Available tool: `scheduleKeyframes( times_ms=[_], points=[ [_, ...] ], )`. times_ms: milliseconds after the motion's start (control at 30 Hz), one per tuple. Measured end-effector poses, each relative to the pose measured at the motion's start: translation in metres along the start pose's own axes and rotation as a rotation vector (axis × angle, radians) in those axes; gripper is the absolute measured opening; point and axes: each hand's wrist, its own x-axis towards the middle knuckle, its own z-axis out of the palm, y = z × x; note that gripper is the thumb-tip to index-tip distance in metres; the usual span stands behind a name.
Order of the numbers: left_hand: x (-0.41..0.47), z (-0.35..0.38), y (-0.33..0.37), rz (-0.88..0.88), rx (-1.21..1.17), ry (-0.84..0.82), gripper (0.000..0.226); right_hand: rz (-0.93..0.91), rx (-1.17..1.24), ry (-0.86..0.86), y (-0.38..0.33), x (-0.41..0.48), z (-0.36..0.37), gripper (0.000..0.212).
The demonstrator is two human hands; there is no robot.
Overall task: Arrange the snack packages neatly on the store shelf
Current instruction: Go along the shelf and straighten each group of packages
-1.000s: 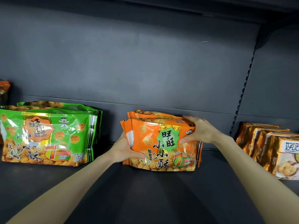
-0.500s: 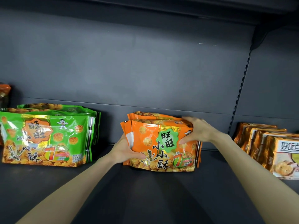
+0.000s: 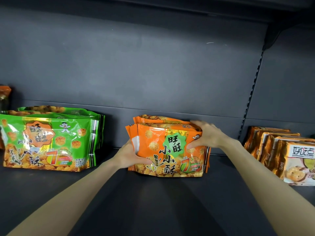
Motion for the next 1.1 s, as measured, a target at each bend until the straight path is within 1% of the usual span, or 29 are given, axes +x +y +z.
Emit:
scheduleKeyframes(
  times_ms=[33, 100, 167, 300, 367, 433, 500, 667, 733, 1100],
  points=[
    [-0.001, -0.001, 0.002, 0.005, 0.003, -0.015, 0.080, 0.002, -0.030, 0.018, -0.001, -0.001, 0.000, 0.108],
    [-0.002, -0.003, 0.005, 0.006, 0.012, -0.034, 0.073, 0.009, -0.092, 0.051, -0.005, -0.004, -0.001, 0.104],
    [-0.003, -0.006, 0.006, -0.006, 0.026, -0.026, 0.073, 0.012, -0.136, 0.061, -0.008, -0.005, -0.003, 0.104],
    [-0.006, -0.011, 0.010, -0.036, 0.064, 0.012, 0.081, 0.010, -0.192, 0.042, -0.011, -0.005, -0.005, 0.105],
    [-0.007, -0.012, 0.013, -0.053, 0.079, 0.023, 0.075, 0.013, -0.202, 0.029, -0.014, -0.006, -0.008, 0.106],
    [-0.008, -0.014, 0.016, -0.062, 0.095, 0.021, 0.069, 0.017, -0.200, 0.014, -0.017, -0.007, -0.010, 0.106],
    [-0.010, -0.015, 0.018, -0.065, 0.097, 0.024, 0.068, 0.013, -0.187, 0.003, -0.019, -0.007, -0.010, 0.106],
    [-0.011, -0.015, 0.019, -0.073, 0.049, 0.065, 0.077, -0.005, -0.066, -0.016, -0.018, -0.010, -0.010, 0.105],
    [-0.011, -0.014, 0.019, -0.064, 0.023, 0.087, 0.079, -0.011, -0.064, -0.003, -0.018, -0.010, -0.009, 0.105],
    [-0.016, -0.015, 0.019, -0.045, -0.043, 0.120, 0.078, -0.045, -0.075, 0.031, -0.021, -0.006, -0.002, 0.101]
  ],
)
